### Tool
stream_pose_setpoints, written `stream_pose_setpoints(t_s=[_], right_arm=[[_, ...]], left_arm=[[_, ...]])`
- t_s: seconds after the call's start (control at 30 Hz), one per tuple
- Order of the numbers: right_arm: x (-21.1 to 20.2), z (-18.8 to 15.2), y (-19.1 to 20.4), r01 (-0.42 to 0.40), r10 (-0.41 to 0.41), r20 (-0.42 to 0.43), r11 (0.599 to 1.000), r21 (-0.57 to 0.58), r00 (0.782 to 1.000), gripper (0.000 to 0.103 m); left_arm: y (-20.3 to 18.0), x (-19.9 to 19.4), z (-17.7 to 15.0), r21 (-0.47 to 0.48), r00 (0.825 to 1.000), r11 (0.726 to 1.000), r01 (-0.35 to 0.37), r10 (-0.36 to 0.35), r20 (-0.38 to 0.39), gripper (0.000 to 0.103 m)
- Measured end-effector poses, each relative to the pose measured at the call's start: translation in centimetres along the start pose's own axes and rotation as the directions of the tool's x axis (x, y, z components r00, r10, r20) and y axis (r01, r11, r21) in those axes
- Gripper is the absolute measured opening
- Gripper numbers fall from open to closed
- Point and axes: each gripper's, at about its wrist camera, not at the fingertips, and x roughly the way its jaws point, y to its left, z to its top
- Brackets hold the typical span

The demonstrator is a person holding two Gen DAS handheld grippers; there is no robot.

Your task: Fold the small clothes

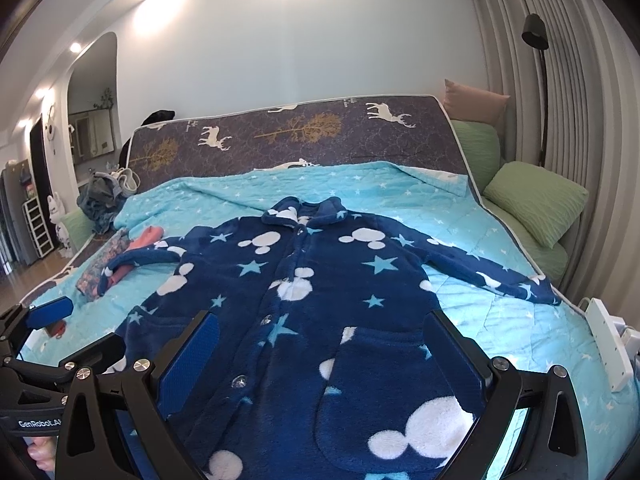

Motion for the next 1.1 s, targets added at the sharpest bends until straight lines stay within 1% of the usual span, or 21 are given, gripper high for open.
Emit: stream_pose_setpoints(t_s=[0.13,0.33,0.63,0.8,1.1], right_arm=[[-0.1,0.2,0.2,0.006,-0.006,0.007,1.0,-0.007,1.0,0.103],[-0.2,0.4,0.1,0.021,-0.021,0.01,1.0,0.003,1.0,0.103],[-0.1,0.7,0.3,0.016,-0.016,0.011,1.0,-0.007,1.0,0.103],[0.1,0.5,0.8,0.007,-0.008,-0.003,1.0,-0.016,1.0,0.103],[0.1,0.4,1.2,0.008,-0.008,-0.005,1.0,-0.019,1.0,0.103]], left_arm=[[-0.2,0.3,0.1,0.014,1.0,1.0,0.016,-0.016,-0.012,0.103],[-0.2,0.3,0.3,0.021,1.0,1.0,0.022,-0.022,0.004,0.103],[0.3,0.4,0.4,0.001,1.0,1.0,-0.009,0.009,0.001,0.103],[0.1,0.1,0.3,0.023,0.999,0.999,-0.034,0.033,0.017,0.103],[0.7,0.1,0.3,0.0,1.0,1.0,-0.022,0.022,0.015,0.103]])
